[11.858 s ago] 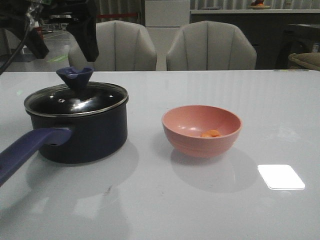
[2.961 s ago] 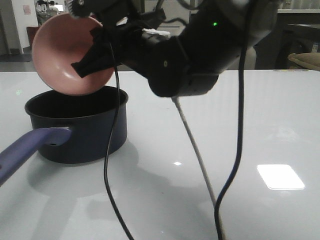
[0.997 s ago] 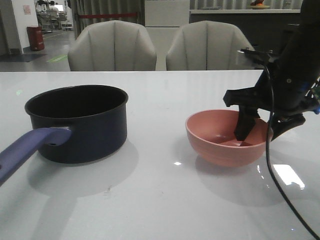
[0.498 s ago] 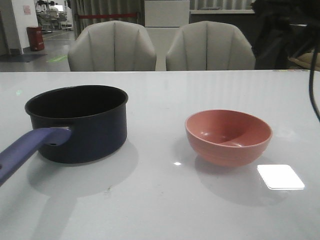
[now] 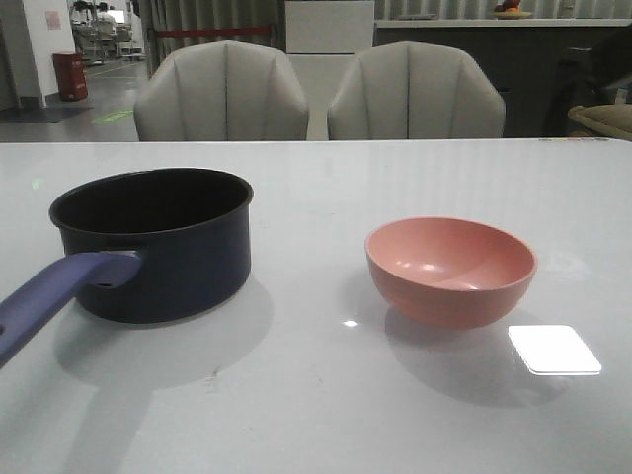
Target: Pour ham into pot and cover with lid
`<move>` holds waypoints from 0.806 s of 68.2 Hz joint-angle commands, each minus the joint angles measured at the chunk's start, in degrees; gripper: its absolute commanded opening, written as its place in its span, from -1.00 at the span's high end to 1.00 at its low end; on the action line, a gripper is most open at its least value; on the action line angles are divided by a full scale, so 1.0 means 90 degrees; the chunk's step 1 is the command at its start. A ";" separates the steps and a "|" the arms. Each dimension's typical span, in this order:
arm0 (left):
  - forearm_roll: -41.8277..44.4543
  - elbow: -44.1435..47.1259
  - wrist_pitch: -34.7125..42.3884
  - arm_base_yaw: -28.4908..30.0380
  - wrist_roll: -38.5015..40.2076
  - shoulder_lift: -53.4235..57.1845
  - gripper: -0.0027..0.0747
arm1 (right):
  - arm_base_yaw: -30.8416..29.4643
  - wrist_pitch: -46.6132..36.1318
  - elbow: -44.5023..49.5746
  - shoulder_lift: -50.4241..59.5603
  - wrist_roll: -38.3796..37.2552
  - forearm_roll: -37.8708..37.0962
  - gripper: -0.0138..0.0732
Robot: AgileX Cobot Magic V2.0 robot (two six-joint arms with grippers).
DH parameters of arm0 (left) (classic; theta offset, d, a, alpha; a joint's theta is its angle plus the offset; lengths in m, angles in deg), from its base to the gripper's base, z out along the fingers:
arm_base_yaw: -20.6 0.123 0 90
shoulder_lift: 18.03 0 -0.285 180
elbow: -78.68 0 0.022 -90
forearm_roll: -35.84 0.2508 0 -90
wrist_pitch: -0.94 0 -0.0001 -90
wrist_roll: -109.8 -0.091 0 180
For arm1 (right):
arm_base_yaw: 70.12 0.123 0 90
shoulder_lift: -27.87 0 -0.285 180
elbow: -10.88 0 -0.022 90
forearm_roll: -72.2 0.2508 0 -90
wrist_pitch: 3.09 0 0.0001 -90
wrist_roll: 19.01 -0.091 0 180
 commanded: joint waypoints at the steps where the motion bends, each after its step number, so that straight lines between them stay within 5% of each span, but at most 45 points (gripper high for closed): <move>1: -0.0029 -0.0167 0.0554 -0.0060 0.0002 -0.0072 -0.77 | 0.0102 -0.0662 0.0311 0.0944 0.0083 -0.0062 -0.48; 28: -0.0029 -0.0167 0.0554 -0.0060 0.0002 -0.0072 -0.77 | 0.0134 -0.0684 0.1735 0.3588 0.0077 0.0074 -0.46; 34: -0.0029 -0.0167 0.0526 -0.0060 0.0002 -0.0072 -0.77 | 0.0134 -0.0675 0.1756 0.3580 0.0077 0.0074 -0.24; 43: -0.0029 -0.0167 0.0511 -0.0060 0.0002 -0.0072 -0.77 | 0.0134 -0.0604 0.1756 0.3580 0.0077 0.0074 0.43; 55: 0.0114 -0.0351 0.0382 -0.0060 0.0002 -0.0339 -0.78 | 0.0134 -0.0610 0.1756 0.3580 0.0077 0.0074 0.31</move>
